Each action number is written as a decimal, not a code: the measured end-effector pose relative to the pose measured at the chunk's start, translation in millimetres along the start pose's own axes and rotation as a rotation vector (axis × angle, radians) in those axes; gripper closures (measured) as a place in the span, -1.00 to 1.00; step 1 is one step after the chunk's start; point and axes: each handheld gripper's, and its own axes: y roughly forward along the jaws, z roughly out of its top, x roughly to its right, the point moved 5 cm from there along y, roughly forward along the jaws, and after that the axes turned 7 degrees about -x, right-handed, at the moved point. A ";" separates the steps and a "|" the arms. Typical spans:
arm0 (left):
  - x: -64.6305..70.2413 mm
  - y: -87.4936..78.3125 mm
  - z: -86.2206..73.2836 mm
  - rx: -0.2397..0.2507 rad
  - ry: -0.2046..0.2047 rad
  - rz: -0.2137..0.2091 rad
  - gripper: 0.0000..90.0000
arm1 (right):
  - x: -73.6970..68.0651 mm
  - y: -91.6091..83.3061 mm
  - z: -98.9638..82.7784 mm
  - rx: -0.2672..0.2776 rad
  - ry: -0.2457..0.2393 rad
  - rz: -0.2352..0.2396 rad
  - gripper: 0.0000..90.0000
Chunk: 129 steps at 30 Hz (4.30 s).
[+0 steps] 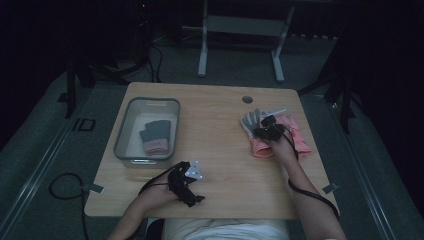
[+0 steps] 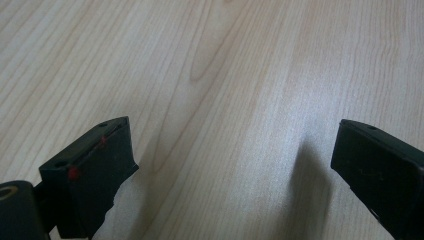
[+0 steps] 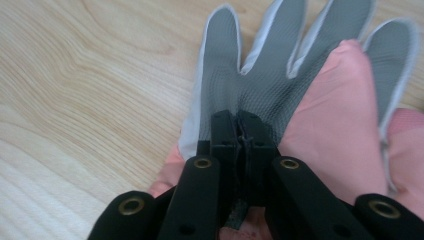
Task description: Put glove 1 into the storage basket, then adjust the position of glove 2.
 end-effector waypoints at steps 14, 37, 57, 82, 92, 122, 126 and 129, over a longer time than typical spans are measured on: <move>1.9 -2.4 0.3 0.003 0.013 0.001 -0.93 | -48.0 -87.4 28.8 0.182 0.080 -0.109 0.96; 3.8 -6.8 0.8 0.024 0.023 0.008 -0.93 | -137.0 -42.2 -0.5 0.062 0.165 -0.112 0.96; 3.9 -2.8 -2.2 0.012 0.026 0.004 -0.93 | -143.1 -5.8 -13.0 0.018 0.140 -0.034 0.75; 5.7 -0.9 -2.0 -0.013 0.041 0.027 -0.93 | 26.3 -98.8 -35.4 0.187 0.037 -0.164 0.37; 4.9 -1.2 -1.3 0.003 0.040 0.043 -0.93 | 82.7 -89.8 -49.0 0.143 0.059 -0.181 0.20; 4.5 -2.7 -4.4 0.005 0.036 0.027 -0.93 | 89.8 -34.1 -61.0 0.037 0.078 -0.234 0.79; 4.8 -2.3 -5.2 0.003 0.037 0.019 -0.93 | 83.3 -41.4 -57.7 0.059 0.100 -0.294 0.87; 4.3 -2.9 -5.5 0.010 0.039 0.023 -0.93 | 80.3 -53.0 -54.4 0.081 0.159 -0.291 0.89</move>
